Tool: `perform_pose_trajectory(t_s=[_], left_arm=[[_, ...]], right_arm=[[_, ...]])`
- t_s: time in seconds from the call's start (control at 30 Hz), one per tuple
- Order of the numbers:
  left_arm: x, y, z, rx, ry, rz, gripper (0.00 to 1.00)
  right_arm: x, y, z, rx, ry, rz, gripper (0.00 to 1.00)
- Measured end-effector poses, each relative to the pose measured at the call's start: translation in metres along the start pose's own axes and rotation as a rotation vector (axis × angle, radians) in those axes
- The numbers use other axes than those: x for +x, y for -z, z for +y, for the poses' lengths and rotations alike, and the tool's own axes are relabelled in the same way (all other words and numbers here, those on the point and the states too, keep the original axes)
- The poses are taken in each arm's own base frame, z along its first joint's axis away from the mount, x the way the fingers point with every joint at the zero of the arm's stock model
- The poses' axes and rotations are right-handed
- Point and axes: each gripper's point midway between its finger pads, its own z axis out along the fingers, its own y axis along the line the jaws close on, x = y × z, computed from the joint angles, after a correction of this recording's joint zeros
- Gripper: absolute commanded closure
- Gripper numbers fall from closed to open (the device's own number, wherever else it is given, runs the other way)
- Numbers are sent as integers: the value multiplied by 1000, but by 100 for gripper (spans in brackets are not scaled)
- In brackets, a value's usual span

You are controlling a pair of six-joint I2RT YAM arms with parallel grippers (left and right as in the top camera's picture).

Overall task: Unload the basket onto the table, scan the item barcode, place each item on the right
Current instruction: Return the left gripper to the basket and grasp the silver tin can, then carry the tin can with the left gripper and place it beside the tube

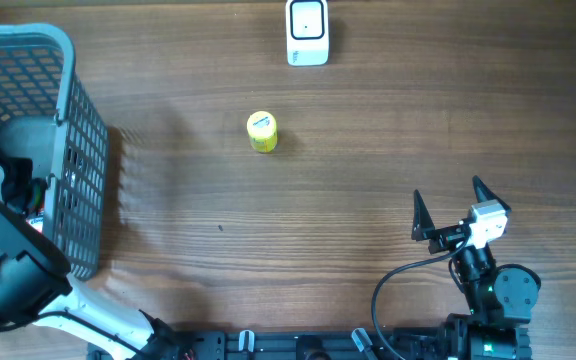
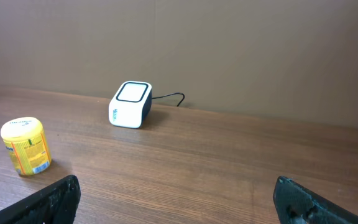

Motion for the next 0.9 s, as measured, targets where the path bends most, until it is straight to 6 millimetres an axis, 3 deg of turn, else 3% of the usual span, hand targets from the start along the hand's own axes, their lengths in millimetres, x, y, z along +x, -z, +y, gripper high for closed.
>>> perform_pose_trajectory(t_s=[0.17, 0.23, 0.37, 0.47, 0.53, 0.67, 0.8, 0.9], left_arm=[[20, 19, -18, 136, 4, 119, 40], [16, 43, -25, 202, 9, 110, 39], [-9, 124, -36, 384, 27, -4, 37], [-17, 178, -42, 527, 31, -54, 34], [-15, 225, -51, 688, 12, -66, 35], [1, 297, -70, 978, -41, -6, 34], [21, 345, -82, 1189, -87, 109, 35], [64, 381, -101, 1327, -198, 243, 35]], right_arm=[[0, 0, 0, 0, 0, 0, 0], [0, 0, 0, 0, 0, 0, 0], [0, 0, 0, 0, 0, 0, 0], [0, 0, 0, 0, 0, 0, 0], [0, 0, 0, 0, 0, 0, 0], [0, 0, 0, 0, 0, 0, 0], [0, 0, 0, 0, 0, 0, 0], [0, 0, 0, 0, 1, 0, 0]])
